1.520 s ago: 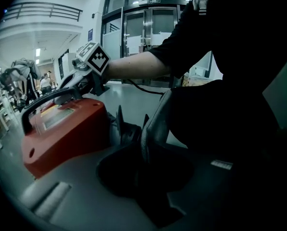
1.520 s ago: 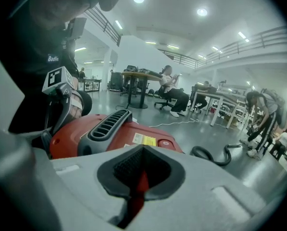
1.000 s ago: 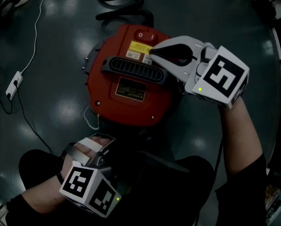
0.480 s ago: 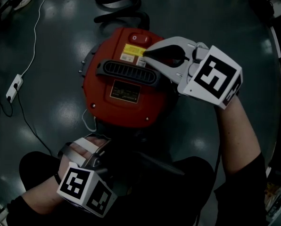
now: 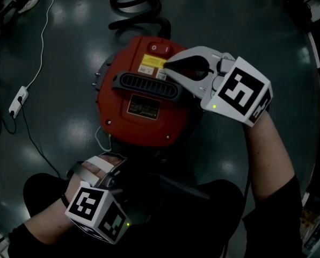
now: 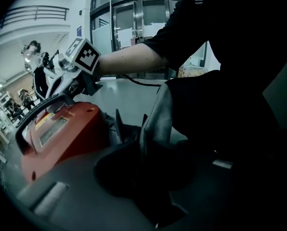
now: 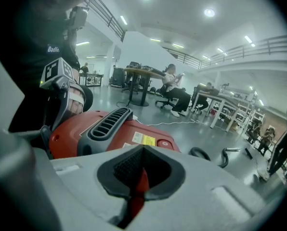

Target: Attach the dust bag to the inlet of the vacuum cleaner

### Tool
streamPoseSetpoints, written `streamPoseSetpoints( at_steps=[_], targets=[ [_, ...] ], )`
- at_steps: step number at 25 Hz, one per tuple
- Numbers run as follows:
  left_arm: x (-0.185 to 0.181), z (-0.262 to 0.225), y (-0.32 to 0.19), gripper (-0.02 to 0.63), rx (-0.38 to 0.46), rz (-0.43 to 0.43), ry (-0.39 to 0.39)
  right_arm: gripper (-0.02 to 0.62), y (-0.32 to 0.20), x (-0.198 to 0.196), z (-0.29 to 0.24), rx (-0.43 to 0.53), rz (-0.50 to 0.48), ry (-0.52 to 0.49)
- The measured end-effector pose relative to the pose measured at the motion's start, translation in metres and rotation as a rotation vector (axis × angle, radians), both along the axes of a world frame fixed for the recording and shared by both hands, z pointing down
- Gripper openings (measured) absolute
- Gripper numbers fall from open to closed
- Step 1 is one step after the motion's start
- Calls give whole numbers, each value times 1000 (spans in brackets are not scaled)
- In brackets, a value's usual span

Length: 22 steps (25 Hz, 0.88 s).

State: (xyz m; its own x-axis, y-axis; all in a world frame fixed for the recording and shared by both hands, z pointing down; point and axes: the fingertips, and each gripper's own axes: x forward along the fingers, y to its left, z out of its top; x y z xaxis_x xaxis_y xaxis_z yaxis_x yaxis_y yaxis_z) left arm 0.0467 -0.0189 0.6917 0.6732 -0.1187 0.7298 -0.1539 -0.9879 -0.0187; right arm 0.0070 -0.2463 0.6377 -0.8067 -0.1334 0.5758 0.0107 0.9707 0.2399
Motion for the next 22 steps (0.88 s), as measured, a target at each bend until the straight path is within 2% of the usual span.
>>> streamPoseSetpoints(
  at_steps=[3, 7, 11, 17, 22],
  targets=[
    [-2, -1, -1, 106, -40, -19, 20, -3, 0, 0, -1, 0, 2, -5],
    [-13, 3, -3, 168, -95, -41, 17, -2, 0, 0, -1, 5, 0, -7],
    [-17, 6, 3, 200, -140, -14, 14, -2, 0, 0, -1, -6, 8, -33],
    [-16, -5, 9, 204, -160, 30, 35, -2, -1, 0, -3, 14, 19, -33],
    [-19, -23, 2, 204, -150, 13, 78, 0, 0, 5, -1, 74, 5, 9]
  ],
)
